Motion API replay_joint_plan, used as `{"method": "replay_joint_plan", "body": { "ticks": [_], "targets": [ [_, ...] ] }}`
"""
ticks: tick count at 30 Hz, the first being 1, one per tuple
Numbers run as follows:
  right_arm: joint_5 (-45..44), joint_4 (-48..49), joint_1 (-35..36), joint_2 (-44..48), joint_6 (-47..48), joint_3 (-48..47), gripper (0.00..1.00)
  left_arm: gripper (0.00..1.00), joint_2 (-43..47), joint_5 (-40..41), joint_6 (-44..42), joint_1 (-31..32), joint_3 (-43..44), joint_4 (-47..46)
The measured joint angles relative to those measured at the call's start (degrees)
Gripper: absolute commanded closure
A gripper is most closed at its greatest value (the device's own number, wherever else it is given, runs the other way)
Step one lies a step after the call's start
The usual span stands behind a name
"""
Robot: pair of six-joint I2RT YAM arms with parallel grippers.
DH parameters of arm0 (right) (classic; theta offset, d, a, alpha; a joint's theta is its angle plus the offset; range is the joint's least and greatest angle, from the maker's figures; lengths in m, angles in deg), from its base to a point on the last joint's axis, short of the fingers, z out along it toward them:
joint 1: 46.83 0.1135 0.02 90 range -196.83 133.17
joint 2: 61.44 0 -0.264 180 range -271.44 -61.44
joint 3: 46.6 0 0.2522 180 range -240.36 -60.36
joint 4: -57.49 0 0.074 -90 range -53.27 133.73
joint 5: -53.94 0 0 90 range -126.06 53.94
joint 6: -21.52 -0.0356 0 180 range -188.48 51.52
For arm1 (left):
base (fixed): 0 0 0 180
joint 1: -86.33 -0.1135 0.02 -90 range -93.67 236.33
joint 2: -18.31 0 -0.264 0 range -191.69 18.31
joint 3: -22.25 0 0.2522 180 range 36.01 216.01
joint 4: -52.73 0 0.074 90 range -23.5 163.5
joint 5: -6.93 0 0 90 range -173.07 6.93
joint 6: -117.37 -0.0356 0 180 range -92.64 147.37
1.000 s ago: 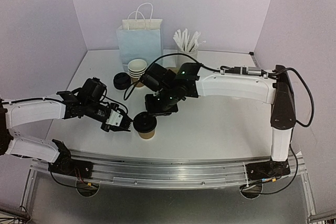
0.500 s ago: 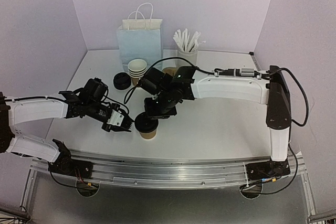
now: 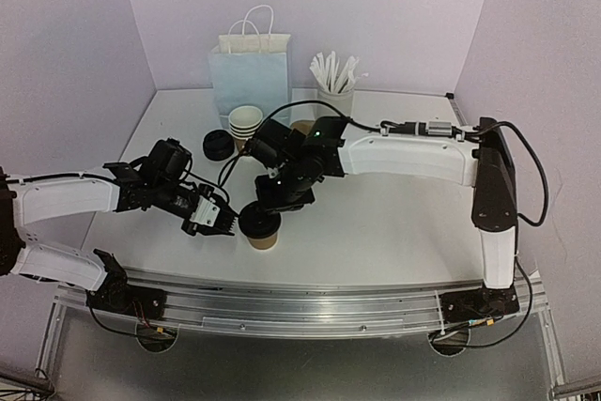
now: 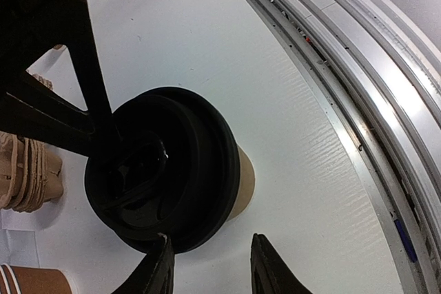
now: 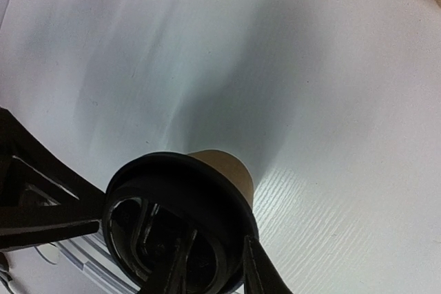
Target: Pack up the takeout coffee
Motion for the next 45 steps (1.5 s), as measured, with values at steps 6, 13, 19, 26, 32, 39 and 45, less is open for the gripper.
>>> {"method": "replay_joint_plan", "body": {
  "ticks": [6, 13, 19, 26, 32, 39, 45],
  "targets": [
    [-1.7, -3.5, 0.3, -0.3, 0.5, -1.9, 0.72, 0.63, -0.2, -0.5, -1.3, 0.0, 0.0, 0.0],
    [-2.6, -7.8, 0.9, -0.9, -1.4, -4.5, 0.76, 0.64, -0.2, -0.5, -1.7, 0.0, 0.0, 0.1],
    [-1.5, -9.0, 1.4, -3.1, -2.8, -6.5, 0.77, 0.64, -0.1, -0.5, -1.9, 0.0, 0.0, 0.2],
    [-1.2, -9.7, 1.3, -4.3, -3.7, -8.4, 0.86, 0.64, 0.0, -0.6, -1.9, 0.0, 0.0, 0.7],
    [-0.4, -7.1, 1.0, -3.2, -4.9, -5.5, 0.87, 0.68, -1.1, -2.2, -1.9, -0.4, 0.0, 0.0],
    [0.8, -0.3, 0.2, 0.5, -6.8, 2.0, 0.87, 0.68, -3.1, -5.5, -2.7, -0.7, -0.7, -2.9],
    [2.4, 3.9, -0.4, 2.0, -7.2, 6.2, 0.88, 0.68, -3.7, -6.9, -4.1, -0.9, -2.1, -5.7]
  ]
}}
